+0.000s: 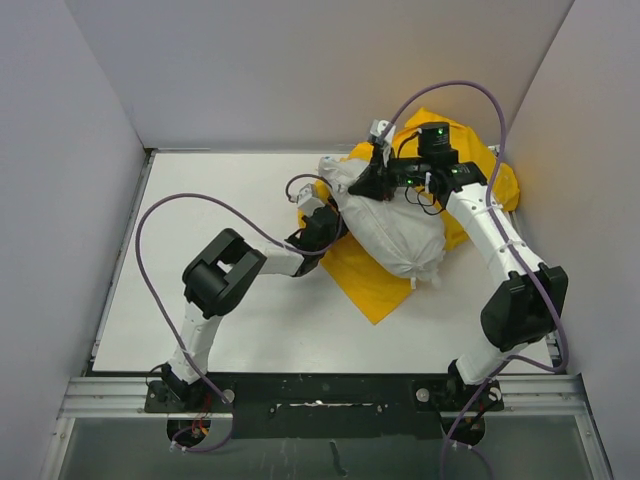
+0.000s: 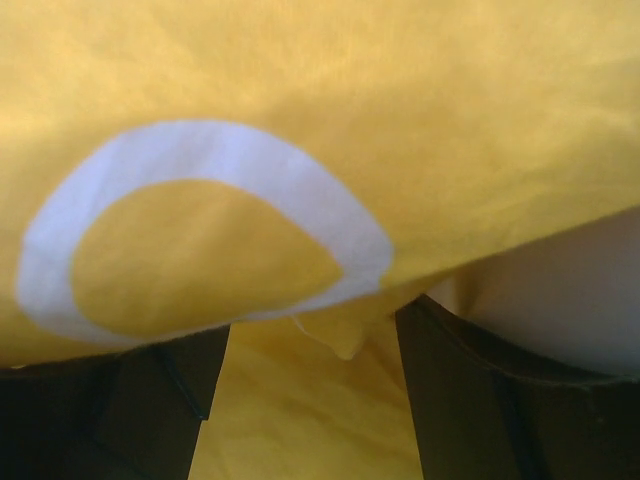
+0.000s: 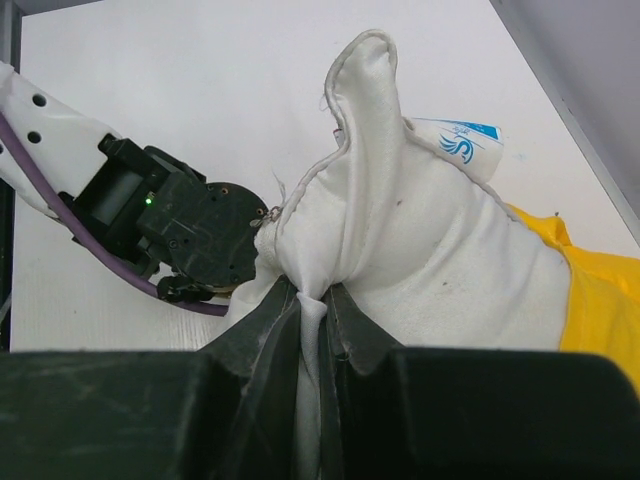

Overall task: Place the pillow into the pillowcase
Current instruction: Stuff the pillow into the pillowcase.

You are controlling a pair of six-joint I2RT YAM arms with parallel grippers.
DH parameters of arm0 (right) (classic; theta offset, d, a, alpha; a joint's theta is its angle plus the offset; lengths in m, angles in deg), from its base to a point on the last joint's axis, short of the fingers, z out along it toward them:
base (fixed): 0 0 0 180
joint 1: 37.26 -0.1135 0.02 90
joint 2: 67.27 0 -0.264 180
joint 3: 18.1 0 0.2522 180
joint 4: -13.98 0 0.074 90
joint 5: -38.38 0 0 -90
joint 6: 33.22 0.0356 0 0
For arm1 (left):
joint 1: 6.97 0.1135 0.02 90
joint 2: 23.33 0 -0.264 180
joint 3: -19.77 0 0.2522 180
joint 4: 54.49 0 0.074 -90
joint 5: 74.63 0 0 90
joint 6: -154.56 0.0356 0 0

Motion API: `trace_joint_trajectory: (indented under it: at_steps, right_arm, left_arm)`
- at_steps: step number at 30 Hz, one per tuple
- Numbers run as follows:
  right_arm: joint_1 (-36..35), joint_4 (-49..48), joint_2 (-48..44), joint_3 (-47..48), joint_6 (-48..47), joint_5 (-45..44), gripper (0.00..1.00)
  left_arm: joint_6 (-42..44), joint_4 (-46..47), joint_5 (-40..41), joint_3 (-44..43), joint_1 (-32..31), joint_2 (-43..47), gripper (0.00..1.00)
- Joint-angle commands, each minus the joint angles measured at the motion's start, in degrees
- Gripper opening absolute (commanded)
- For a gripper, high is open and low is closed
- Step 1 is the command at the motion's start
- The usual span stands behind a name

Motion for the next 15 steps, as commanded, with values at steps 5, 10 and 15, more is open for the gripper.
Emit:
trace_joint_trajectory:
  at_steps: [5, 10, 15]
  right_arm:
    - [0.3, -4.4, -6.0, -1.3, 1.5, 3.8, 0.0]
    - [2.3, 0.5, -6.4, -3.5, -5.5, -1.5, 0.0]
    - [4.5, 4.8, -5.6, -6.9, -13.8, -10.3, 0.0]
  left_arm:
    - [2.8, 2.1, 0.3, -7.6, 0.6, -6.5, 0.18]
    - [10.3, 14.2, -7.8, -0.8, 3.1, -3.1, 0.0]
    - [16.7, 27.2, -16.3, 15.7, 4.4, 7.7, 0.0]
